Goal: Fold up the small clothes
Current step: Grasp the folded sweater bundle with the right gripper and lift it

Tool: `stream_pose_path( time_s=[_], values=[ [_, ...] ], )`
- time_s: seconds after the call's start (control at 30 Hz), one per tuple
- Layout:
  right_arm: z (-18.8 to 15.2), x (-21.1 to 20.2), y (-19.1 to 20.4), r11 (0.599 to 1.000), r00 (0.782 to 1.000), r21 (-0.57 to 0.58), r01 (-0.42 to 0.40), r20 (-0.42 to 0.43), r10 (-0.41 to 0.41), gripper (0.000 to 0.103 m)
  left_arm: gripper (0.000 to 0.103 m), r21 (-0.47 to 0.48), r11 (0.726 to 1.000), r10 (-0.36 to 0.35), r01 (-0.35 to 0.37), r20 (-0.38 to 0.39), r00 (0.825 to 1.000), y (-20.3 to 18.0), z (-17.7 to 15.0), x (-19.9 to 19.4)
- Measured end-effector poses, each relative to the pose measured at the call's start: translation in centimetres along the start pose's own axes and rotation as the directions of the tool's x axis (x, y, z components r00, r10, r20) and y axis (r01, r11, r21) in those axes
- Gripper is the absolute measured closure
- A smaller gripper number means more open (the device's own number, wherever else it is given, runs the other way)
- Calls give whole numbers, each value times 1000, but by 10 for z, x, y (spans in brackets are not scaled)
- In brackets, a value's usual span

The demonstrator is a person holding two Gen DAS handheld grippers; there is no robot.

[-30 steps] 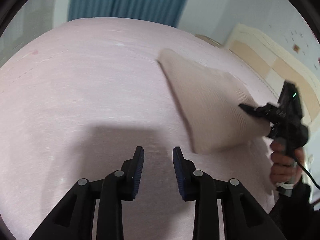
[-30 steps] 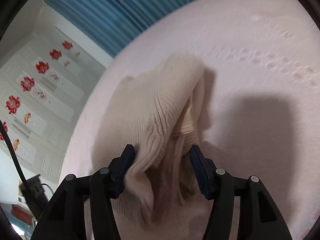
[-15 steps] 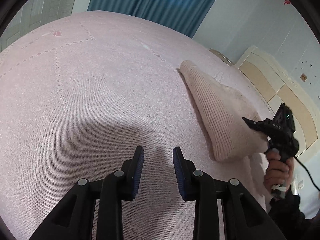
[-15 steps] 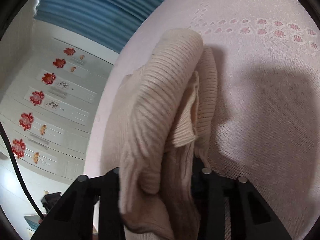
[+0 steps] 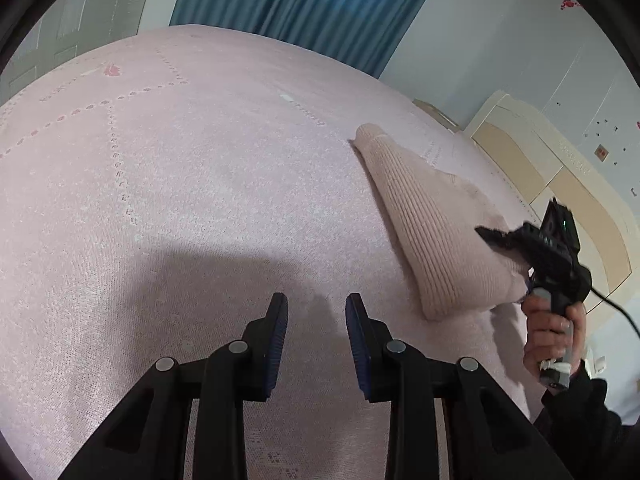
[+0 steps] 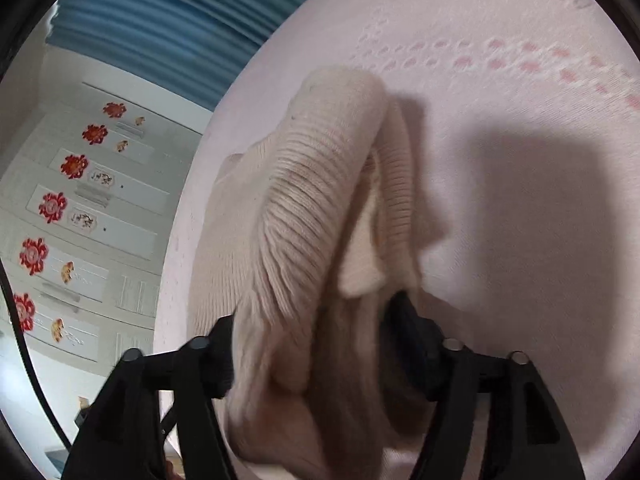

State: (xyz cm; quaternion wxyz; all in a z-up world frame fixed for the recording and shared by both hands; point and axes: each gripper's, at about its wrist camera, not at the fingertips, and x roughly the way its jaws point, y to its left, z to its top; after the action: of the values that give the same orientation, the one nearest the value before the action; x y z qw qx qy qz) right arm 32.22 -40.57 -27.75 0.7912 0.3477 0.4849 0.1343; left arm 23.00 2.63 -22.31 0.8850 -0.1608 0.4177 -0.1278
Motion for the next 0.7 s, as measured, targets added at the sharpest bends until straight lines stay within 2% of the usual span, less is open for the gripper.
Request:
stream_pose_path(
  time_s=[0.03, 0.1, 0.13, 0.23, 0.33, 0.5, 0.6, 0.7],
  values=[
    [1, 3, 7, 999, 999, -29, 34, -4, -34, 37, 74, 0, 1000, -1, 1, -2, 1000, 1, 0, 0],
    [2, 4, 13, 998, 999, -47, 34, -3, -34, 58, 74, -6, 1000, -3, 3, -5, 1000, 3, 2, 2],
    [2, 0, 16, 999, 1000, -49, 23, 4, -23, 64, 74, -9, 1000, -6, 6, -3, 1000, 3, 3, 1],
    [3, -18, 31, 999, 999, -47, -10, 43, 12, 70, 74, -20, 1000, 5, -4, 18, 1000, 5, 5, -2],
    [-2, -42, 55, 998, 996, -69, -8, 93, 15, 73, 74, -32, 999, 31, -30, 56, 998, 8, 5, -10],
    [-10, -89, 98, 993, 984, -118, 29, 181, -7, 74, 74, -58, 998, 21, -16, 90, 996, 19, 3, -27],
    [-15, -105, 123, 984, 975, -131, 120, 203, -92, 74, 74, -70, 998, 13, -6, 109, 994, 27, 4, -35],
    [-22, -104, 155, 966, 964, -169, 196, 213, -158, 74, 74, -80, 997, 4, 5, 113, 994, 33, 4, -40]
  ],
)
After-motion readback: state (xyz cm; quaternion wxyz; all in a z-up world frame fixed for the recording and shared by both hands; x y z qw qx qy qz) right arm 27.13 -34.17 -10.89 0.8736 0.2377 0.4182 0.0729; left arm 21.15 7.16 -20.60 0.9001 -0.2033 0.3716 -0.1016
